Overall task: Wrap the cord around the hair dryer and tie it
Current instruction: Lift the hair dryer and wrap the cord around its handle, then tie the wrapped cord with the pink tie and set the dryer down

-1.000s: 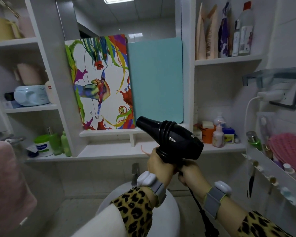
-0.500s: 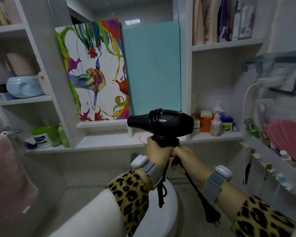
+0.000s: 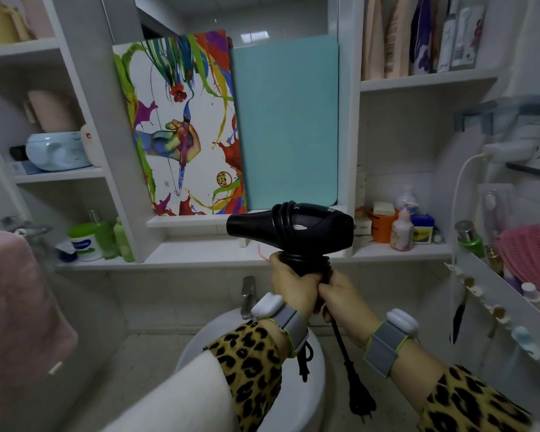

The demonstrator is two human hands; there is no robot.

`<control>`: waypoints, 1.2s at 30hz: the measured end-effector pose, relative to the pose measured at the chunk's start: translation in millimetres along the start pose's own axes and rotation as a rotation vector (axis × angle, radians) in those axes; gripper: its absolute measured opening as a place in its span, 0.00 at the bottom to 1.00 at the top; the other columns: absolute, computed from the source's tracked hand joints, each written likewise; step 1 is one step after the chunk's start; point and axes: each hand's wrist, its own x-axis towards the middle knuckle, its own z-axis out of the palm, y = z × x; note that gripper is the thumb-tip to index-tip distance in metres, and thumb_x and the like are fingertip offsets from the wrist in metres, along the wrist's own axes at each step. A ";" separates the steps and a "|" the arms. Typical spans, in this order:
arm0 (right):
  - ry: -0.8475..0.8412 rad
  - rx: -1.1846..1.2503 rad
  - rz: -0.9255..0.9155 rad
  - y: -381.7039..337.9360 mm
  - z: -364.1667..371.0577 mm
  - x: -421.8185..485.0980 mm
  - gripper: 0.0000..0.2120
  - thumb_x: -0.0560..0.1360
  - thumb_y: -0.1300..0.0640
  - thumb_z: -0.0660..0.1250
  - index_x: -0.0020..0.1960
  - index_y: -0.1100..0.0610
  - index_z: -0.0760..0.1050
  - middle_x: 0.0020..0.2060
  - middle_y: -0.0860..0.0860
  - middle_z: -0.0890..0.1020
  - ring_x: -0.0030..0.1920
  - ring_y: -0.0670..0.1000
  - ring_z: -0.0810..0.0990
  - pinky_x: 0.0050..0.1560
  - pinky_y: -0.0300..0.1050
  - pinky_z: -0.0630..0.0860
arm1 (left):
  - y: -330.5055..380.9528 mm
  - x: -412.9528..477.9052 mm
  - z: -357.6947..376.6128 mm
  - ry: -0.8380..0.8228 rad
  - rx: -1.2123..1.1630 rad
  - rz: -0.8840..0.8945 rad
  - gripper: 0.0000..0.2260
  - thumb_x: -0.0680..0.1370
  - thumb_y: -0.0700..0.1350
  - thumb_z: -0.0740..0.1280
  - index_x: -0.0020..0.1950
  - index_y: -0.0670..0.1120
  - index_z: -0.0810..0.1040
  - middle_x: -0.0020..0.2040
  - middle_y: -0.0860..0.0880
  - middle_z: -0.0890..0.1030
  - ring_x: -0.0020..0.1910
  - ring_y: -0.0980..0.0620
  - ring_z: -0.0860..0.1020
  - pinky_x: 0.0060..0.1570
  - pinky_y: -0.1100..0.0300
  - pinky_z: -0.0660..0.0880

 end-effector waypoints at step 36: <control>-0.088 -0.247 -0.148 36.4 30.0 106.1 0.15 0.74 0.68 0.62 0.55 0.55 0.81 0.52 0.50 0.84 0.54 0.49 0.82 0.58 0.44 0.77 | -46.0 120.2 -52.4 0.403 -0.146 -0.141 0.27 0.69 0.36 0.73 0.62 0.43 0.64 0.44 0.42 0.78 0.41 0.43 0.77 0.48 0.47 0.78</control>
